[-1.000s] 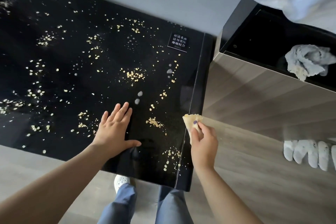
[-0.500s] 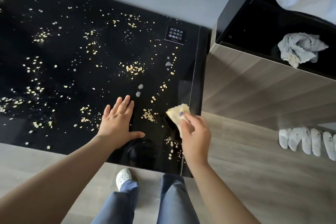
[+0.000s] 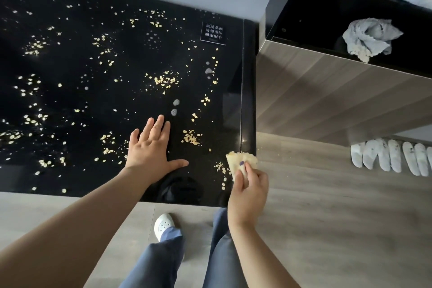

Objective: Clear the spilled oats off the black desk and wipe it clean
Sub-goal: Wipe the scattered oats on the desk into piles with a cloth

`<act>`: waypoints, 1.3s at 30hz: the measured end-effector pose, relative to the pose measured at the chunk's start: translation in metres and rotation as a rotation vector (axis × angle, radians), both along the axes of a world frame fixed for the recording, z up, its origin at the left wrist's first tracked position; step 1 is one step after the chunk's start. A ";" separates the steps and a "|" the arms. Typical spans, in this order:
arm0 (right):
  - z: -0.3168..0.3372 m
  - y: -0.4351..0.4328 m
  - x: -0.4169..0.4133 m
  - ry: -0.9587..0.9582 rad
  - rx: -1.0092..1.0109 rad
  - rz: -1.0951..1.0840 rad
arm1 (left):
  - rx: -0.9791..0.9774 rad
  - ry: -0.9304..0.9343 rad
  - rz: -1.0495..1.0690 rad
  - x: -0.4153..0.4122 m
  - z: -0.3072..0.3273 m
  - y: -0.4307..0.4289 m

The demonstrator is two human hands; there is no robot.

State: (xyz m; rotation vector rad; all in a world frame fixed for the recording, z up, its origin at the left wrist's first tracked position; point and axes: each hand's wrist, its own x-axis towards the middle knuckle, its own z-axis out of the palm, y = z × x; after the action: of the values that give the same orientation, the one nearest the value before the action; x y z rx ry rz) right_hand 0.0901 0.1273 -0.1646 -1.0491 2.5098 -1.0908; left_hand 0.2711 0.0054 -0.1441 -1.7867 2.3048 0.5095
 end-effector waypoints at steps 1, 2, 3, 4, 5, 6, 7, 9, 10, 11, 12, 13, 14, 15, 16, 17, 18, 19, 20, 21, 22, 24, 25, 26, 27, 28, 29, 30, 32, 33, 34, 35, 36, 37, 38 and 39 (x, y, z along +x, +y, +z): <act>0.000 -0.002 0.007 -0.001 0.001 0.025 | -0.002 -0.005 -0.004 0.000 -0.001 0.000; 0.001 -0.006 0.015 -0.012 0.004 0.064 | -0.003 -0.009 -0.006 0.000 -0.001 0.000; 0.001 -0.009 0.022 -0.029 0.008 0.108 | -0.006 -0.011 -0.009 0.001 -0.001 0.001; 0.002 -0.013 0.027 -0.056 0.005 0.151 | -0.011 -0.013 -0.013 0.001 -0.001 0.001; 0.005 -0.018 0.031 -0.095 -0.008 0.184 | -0.018 -0.017 -0.017 0.001 -0.002 0.001; 0.008 -0.022 0.032 -0.138 -0.035 0.196 | -0.023 -0.019 -0.018 0.001 -0.002 0.001; 0.013 -0.025 0.031 -0.167 -0.077 0.183 | -0.026 -0.021 -0.020 0.001 -0.002 0.000; 0.024 -0.028 0.021 -0.153 -0.164 0.118 | -0.033 -0.029 -0.032 0.002 -0.003 0.000; 0.028 -0.025 0.013 -0.126 -0.187 0.099 | -0.038 -0.033 -0.036 0.002 -0.003 0.000; 0.031 -0.021 0.005 -0.097 -0.191 0.089 | -0.045 -0.035 -0.037 0.003 -0.005 0.000; 0.034 -0.016 -0.004 -0.072 -0.182 0.079 | -0.051 -0.036 -0.038 0.003 -0.005 0.000; 0.034 -0.010 -0.012 -0.055 -0.163 0.058 | -0.053 -0.039 -0.040 0.004 -0.006 0.001; 0.033 -0.004 -0.020 -0.053 -0.139 0.028 | -0.052 -0.040 -0.041 0.004 -0.006 0.001; 0.031 0.001 -0.026 -0.065 -0.112 0.002 | -0.051 -0.041 -0.041 0.004 -0.006 0.001; 0.026 0.005 -0.030 -0.089 -0.086 -0.015 | -0.048 -0.040 -0.039 0.004 -0.005 0.001; 0.021 0.008 -0.033 -0.122 -0.061 -0.019 | -0.044 -0.041 -0.039 0.003 -0.005 0.000; 0.017 0.010 -0.034 -0.156 -0.039 -0.018 | -0.040 -0.044 -0.041 0.003 -0.004 0.000; 0.014 0.011 -0.033 -0.177 -0.020 -0.017 | -0.038 -0.047 -0.044 0.003 -0.004 0.000; 0.012 0.012 -0.030 -0.180 -0.008 -0.014 | -0.037 -0.048 -0.047 0.003 -0.004 -0.001; 0.011 0.014 -0.026 -0.174 0.003 -0.007 | -0.037 -0.049 -0.048 0.002 -0.004 -0.001; 0.010 0.016 -0.020 -0.168 0.015 0.011 | -0.038 -0.048 -0.047 0.002 -0.004 0.000; 0.011 0.021 -0.003 -0.179 0.041 0.089 | -0.045 -0.048 -0.043 0.003 -0.004 0.000; 0.012 0.023 0.007 -0.205 0.050 0.138 | -0.049 -0.046 -0.041 0.003 -0.004 0.000; 0.013 0.023 0.015 -0.246 0.053 0.176 | -0.050 -0.043 -0.040 0.003 -0.004 0.000; 0.015 0.021 0.021 -0.296 0.044 0.191 | -0.050 -0.040 -0.039 0.002 -0.003 0.000; 0.017 0.017 0.026 -0.343 0.020 0.180 | -0.049 -0.038 -0.038 0.002 -0.004 0.000; 0.021 0.012 0.026 -0.368 -0.014 0.156 | -0.050 -0.040 -0.039 0.002 -0.003 0.000; 0.024 0.007 0.025 -0.373 -0.051 0.130 | -0.049 -0.046 -0.041 0.001 -0.003 0.000; 0.032 -0.002 0.014 -0.339 -0.115 0.091 | -0.042 -0.045 -0.041 0.001 -0.003 0.000; 0.034 -0.006 0.006 -0.302 -0.134 0.076 | -0.037 -0.038 -0.038 0.001 -0.003 0.000; 0.036 -0.009 -0.004 -0.255 -0.145 0.059 | -0.031 -0.034 -0.038 0.001 -0.002 0.000; 0.036 -0.011 -0.014 -0.209 -0.147 0.042 | -0.028 -0.035 -0.038 0.001 -0.002 0.000; 0.036 -0.012 -0.025 -0.174 -0.142 0.025 | -0.028 -0.039 -0.040 0.001 -0.002 0.000; 0.035 -0.011 -0.035 -0.154 -0.127 0.014 | -0.026 -0.042 -0.041 0.001 -0.001 0.000; 0.033 -0.008 -0.045 -0.137 -0.107 0.012 | -0.024 -0.044 -0.041 0.001 -0.001 0.000; 0.030 -0.004 -0.052 -0.119 -0.086 0.026 | -0.023 -0.045 -0.039 0.001 -0.001 0.000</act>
State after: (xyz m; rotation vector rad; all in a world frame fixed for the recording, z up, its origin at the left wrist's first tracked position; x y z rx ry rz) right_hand 0.0378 0.1229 -0.1341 -1.0040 2.3693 -1.2261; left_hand 0.2720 0.0050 -0.1449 -1.7411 2.3193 0.4338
